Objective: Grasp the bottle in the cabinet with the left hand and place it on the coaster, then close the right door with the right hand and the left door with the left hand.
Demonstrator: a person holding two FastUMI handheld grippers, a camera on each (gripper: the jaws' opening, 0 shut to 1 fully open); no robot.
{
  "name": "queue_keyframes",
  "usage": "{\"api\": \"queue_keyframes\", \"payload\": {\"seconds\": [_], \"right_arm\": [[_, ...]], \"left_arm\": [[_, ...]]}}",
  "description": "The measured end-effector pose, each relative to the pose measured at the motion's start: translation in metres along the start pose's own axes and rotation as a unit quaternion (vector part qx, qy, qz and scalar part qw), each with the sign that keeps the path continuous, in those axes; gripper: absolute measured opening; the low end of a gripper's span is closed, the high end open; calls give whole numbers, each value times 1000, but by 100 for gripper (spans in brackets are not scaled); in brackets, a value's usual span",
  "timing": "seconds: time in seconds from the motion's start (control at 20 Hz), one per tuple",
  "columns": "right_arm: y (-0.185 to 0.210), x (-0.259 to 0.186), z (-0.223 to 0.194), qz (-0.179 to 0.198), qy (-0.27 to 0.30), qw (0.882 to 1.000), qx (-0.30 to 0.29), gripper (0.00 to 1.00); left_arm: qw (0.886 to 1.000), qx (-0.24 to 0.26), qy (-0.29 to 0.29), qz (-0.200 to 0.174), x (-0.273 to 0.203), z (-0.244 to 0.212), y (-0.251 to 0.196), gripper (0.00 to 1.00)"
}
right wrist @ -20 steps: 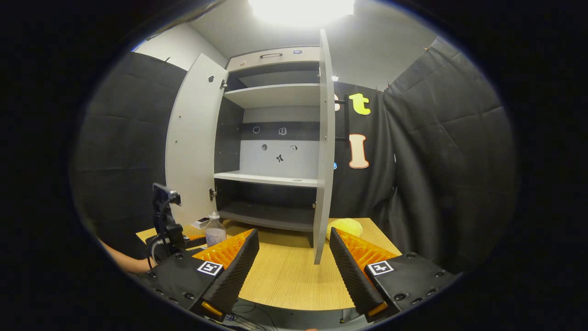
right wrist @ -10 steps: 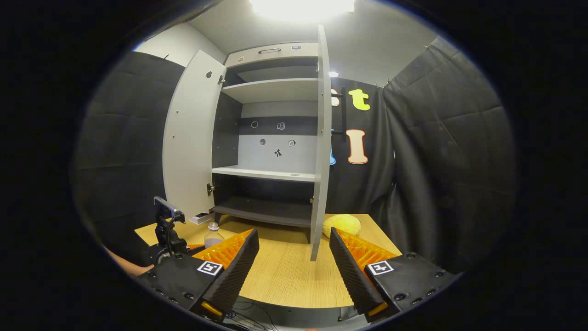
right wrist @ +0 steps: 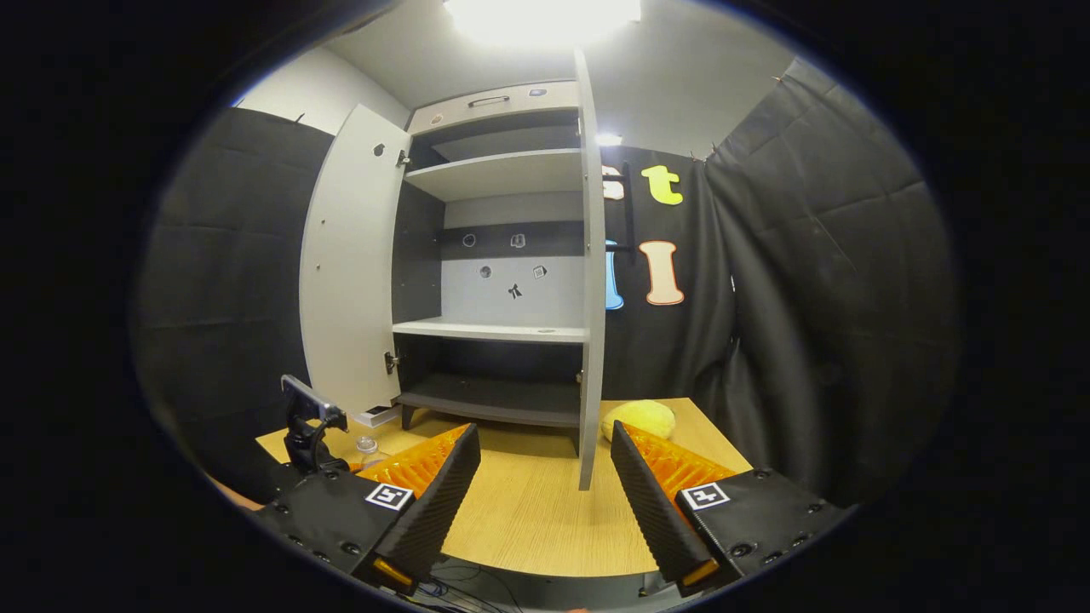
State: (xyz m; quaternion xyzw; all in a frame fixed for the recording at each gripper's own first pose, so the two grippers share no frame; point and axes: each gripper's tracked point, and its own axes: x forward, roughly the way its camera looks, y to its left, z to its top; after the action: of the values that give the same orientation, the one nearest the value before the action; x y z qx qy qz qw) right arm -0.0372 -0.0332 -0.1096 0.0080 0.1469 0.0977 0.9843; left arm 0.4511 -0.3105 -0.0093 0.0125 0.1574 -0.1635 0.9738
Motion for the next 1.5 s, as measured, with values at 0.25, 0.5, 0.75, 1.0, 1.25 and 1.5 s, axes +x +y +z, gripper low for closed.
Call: {"api": "queue_keyframes", "payload": {"seconds": [0.25, 0.5, 0.75, 1.0, 1.25, 1.5], "right_arm": [[-12, 6, 12, -8, -20, 1000, 21, 98], [-43, 16, 27, -34, -33, 998, 31, 98], [-91, 34, 43, -88, -33, 995, 40, 98], [-141, 58, 84, -158, -50, 985, 50, 98], [-160, 82, 128, -202, -76, 975, 47, 97], [-153, 106, 161, -210, -94, 973, 25, 97]], "left_arm": [[999, 8, -32, 6, -23, 59, -1, 91], [997, -14, -67, 26, -61, 130, 9, 91], [994, -7, -92, 51, -90, 181, 39, 91], [992, 1, -88, 94, -102, 200, 88, 91], [987, -6, -87, 132, -115, 205, 139, 91], [981, 2, -100, 167, -128, 216, 193, 94]]}}
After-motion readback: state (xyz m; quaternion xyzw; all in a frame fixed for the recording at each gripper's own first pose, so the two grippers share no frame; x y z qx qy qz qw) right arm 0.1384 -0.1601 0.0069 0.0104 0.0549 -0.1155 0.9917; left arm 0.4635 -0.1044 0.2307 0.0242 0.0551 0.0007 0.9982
